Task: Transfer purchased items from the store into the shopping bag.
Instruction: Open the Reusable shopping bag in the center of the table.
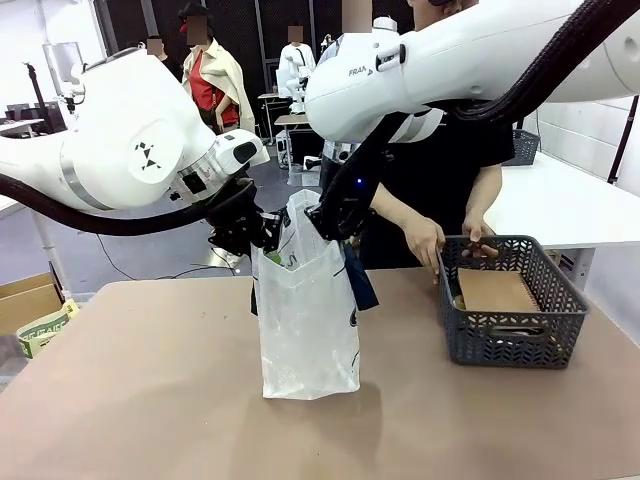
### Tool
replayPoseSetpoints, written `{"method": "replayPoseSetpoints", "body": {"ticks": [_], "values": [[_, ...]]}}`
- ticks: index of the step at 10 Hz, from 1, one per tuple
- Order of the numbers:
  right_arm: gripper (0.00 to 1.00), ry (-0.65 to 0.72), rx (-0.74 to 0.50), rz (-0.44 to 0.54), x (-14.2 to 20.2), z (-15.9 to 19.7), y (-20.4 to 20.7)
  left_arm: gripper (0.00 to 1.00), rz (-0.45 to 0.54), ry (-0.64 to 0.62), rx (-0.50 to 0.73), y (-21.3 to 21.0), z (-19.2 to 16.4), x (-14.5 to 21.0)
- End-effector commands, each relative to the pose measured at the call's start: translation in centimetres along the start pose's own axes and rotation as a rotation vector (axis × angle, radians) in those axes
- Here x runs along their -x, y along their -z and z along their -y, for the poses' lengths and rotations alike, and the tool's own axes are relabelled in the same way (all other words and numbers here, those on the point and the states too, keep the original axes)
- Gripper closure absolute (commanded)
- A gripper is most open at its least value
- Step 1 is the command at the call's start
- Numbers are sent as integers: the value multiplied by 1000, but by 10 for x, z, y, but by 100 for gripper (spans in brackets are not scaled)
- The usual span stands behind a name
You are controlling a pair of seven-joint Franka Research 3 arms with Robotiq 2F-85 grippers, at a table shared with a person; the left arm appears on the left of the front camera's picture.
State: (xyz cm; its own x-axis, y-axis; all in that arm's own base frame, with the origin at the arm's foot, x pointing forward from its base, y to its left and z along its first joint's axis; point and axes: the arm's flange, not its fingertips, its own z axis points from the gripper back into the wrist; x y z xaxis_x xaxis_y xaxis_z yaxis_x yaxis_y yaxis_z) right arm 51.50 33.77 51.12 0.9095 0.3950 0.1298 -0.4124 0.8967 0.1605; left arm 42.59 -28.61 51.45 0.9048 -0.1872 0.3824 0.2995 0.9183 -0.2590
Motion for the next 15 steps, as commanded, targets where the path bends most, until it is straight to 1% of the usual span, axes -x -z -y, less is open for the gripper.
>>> {"method": "replayPoseSetpoints", "body": {"ticks": [1,2,5,6,7,9,10,12,13,15], "values": [[100,-24,7,8,20,13,-2,100,22,-1,-22,-1,-18,7],[100,-31,47,7,23,20,-5,100,24,-8,-29,-4,-23,8],[100,-42,92,34,31,50,-13,100,54,-35,-85,-13,-34,12],[100,-40,96,43,31,57,-15,100,49,-36,-104,-16,-35,13],[100,-66,113,49,31,63,-17,100,32,-24,-134,-16,-36,13],[100,-91,132,69,30,73,-25,100,-14,13,-178,-16,-36,10],[100,-99,132,61,29,75,-28,100,-23,38,-191,-15,-36,8],[100,-168,159,64,32,76,-27,100,-11,111,-197,-13,-34,-1],[100,-183,171,65,33,76,-25,100,10,142,-194,-13,-35,-9],[100,-202,186,62,37,78,-26,100,18,197,-199,-14,-41,-20]]}}
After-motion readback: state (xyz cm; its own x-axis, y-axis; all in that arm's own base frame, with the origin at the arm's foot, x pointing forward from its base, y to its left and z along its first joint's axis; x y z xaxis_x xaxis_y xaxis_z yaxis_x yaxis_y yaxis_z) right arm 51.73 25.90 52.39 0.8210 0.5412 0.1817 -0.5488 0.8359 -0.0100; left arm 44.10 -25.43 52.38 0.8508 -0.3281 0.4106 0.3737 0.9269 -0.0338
